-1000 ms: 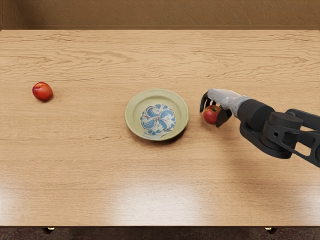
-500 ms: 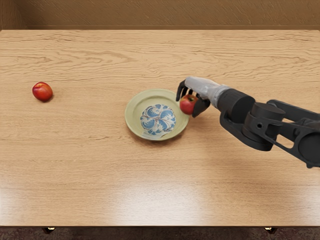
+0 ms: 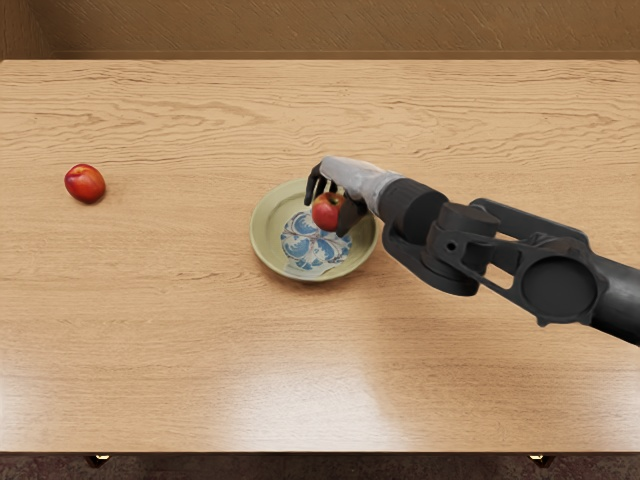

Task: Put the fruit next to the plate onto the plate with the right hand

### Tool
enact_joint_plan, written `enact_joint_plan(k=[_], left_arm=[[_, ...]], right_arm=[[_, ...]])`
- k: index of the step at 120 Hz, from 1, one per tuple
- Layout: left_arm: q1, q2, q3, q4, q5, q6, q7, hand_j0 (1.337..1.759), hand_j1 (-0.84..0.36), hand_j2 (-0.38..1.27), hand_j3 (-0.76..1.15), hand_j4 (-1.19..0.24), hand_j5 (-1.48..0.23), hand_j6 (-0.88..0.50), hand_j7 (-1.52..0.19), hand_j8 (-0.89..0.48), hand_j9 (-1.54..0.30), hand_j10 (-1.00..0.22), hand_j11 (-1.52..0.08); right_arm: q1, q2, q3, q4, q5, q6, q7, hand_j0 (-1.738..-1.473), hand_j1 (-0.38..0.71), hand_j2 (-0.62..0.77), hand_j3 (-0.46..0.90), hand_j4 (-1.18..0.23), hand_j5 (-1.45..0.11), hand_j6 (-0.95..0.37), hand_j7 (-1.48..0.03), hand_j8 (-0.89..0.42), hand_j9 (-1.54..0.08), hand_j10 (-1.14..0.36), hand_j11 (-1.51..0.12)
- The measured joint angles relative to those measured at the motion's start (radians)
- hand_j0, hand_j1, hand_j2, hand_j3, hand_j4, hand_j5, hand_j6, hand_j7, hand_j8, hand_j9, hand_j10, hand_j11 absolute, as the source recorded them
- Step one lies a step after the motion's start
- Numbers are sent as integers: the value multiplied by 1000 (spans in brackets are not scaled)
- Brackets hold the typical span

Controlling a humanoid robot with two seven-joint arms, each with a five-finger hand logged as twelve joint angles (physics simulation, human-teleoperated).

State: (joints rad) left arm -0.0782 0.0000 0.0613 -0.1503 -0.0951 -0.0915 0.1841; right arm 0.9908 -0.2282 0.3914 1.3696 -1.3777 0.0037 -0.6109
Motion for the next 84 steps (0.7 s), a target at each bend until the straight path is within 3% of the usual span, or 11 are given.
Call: enact_joint_plan(k=[61,84], left_arm=[[0,0,0,0,0,0,0,1658,349,0,0,0,0,0,0,0,0,0,0],[0,0,0,0,0,0,0,1658,349,0,0,0,0,0,0,0,0,0,0]], right_arm=[[-26,45,-15,-44,-21,0,0,-1658,284,291,0,-620,-825,-470,-814,-431,-830,-616,-831],[-17,44,-11,-46,-22,-1,0,-1658,125,98,0,-437,-576,-376,-571,-358,-578,-435,-578]])
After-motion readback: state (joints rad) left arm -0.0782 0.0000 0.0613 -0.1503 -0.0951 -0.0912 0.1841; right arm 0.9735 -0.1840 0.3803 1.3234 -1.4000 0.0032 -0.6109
